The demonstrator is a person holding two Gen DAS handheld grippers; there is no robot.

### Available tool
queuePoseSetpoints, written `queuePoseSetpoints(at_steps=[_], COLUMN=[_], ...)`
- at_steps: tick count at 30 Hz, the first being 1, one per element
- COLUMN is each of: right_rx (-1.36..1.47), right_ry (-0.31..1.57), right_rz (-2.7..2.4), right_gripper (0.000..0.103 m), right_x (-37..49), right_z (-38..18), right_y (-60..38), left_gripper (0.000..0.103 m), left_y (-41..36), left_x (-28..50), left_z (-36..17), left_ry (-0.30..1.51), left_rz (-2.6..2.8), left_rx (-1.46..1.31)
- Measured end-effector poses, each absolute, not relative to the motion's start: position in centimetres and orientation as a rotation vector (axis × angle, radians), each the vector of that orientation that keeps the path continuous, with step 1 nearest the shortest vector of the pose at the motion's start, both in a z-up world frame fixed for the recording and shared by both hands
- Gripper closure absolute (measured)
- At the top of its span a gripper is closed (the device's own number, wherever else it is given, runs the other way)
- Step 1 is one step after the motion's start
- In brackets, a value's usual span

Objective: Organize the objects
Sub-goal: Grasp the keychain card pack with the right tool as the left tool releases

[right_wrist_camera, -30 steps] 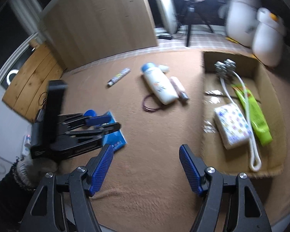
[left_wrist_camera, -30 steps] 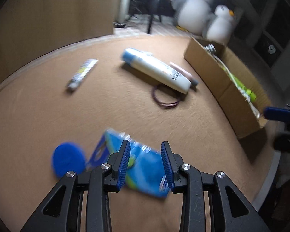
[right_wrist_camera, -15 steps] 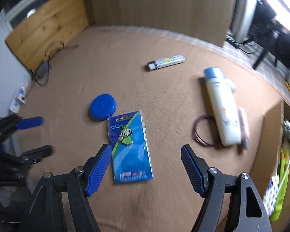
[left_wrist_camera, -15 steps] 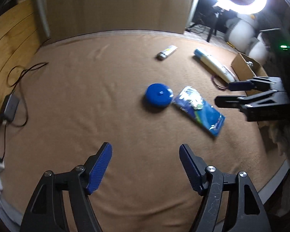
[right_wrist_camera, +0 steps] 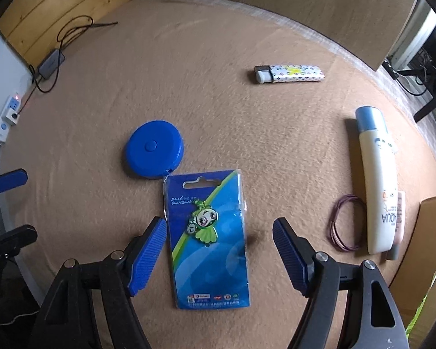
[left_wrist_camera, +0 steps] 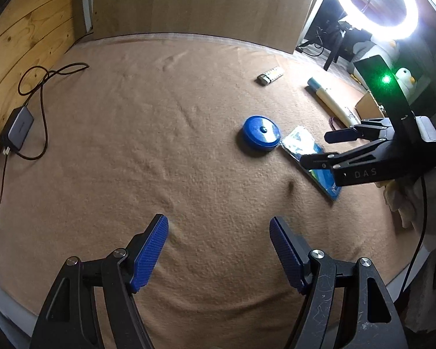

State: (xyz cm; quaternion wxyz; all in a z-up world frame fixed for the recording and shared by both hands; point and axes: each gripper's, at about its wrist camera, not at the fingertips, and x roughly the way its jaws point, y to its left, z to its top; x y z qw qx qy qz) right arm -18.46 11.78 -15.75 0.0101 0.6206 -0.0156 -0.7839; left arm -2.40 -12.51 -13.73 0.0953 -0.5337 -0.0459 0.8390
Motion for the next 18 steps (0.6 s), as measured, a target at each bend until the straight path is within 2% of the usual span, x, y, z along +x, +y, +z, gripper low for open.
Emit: queuePoseSetpoints(at_steps=[6, 14, 16, 18], right_rx=[2.013, 2.032, 2.033, 2.034], right_ry=[0.064, 0.008, 0.007, -0.003], right_rz=[-2.395, -2.381, -2.380, -2.382], right_gripper=[0.031, 0.032, 0.033, 0.040], right_x=[-18.8, -19.0, -18.9, -18.7], right_z=[-16.7, -16.7, -16.6, -16.4], right_y=[10.8, 11.3, 11.4, 11.5], left_gripper=[0.028, 0.028, 0.028, 0.028], left_y=[-13.5, -14.4, -14.5, -14.5], left_x=[-2.5, -2.7, -2.8, -2.9], left_z=[-14.0, -13.9, -13.9, -13.8], left_ry=[-0.163, -0.181, -0.189, -0.204], left_rz=[2.491, 2.497, 2.495, 2.486], left_rx=[-1.590, -1.586, -1.586, -1.585])
